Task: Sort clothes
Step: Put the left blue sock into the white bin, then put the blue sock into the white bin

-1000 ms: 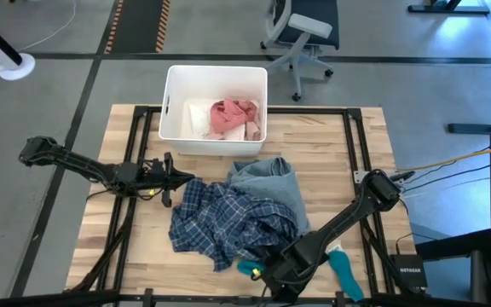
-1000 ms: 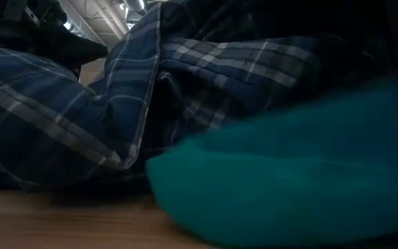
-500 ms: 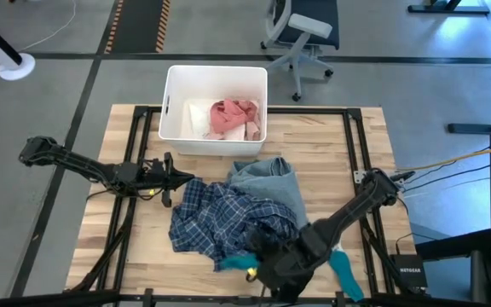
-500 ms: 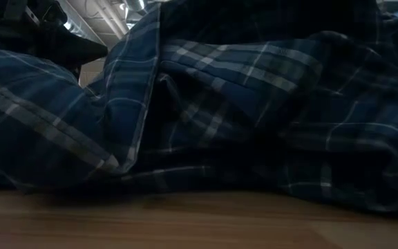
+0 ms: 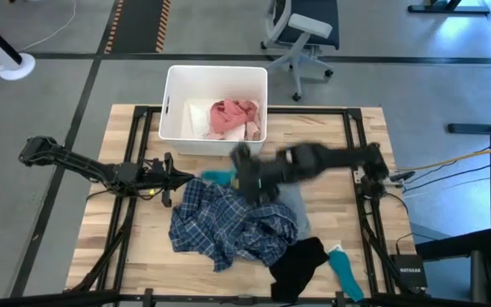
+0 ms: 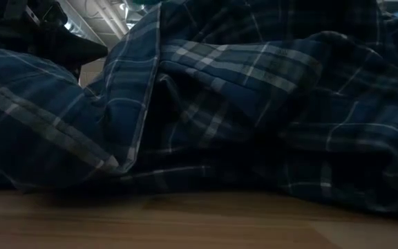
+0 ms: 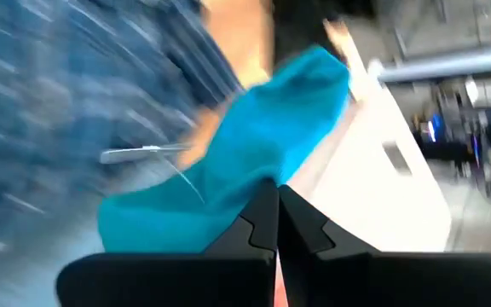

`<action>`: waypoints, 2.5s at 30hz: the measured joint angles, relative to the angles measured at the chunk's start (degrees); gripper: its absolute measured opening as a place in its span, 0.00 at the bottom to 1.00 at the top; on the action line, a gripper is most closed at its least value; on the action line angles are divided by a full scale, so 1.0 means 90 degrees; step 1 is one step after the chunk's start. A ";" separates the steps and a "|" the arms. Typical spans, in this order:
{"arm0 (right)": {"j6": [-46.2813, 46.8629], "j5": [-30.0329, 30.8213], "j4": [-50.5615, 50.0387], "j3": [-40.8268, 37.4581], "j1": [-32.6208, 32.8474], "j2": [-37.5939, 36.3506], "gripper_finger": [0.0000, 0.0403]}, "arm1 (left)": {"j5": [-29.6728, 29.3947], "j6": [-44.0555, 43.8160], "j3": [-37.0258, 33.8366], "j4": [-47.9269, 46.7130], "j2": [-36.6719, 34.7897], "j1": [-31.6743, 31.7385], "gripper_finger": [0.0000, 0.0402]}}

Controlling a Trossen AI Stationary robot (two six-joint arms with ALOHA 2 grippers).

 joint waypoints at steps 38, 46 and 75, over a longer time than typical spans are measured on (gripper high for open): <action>0.0792 -0.0820 0.1453 -0.0040 -0.3216 0.0004 0.47 | -0.0034 0.0274 0.0000 0.0020 0.0000 -0.0002 0.00; 0.0660 -0.0902 0.0619 0.0107 -0.2817 -0.0539 0.64 | -0.0032 0.0287 0.0000 0.0012 0.0000 -0.0002 0.00; 0.8705 0.0135 -0.1969 -0.3730 0.4073 -0.1757 0.64 | -0.0039 0.0126 0.0002 0.0019 0.0000 0.0000 0.00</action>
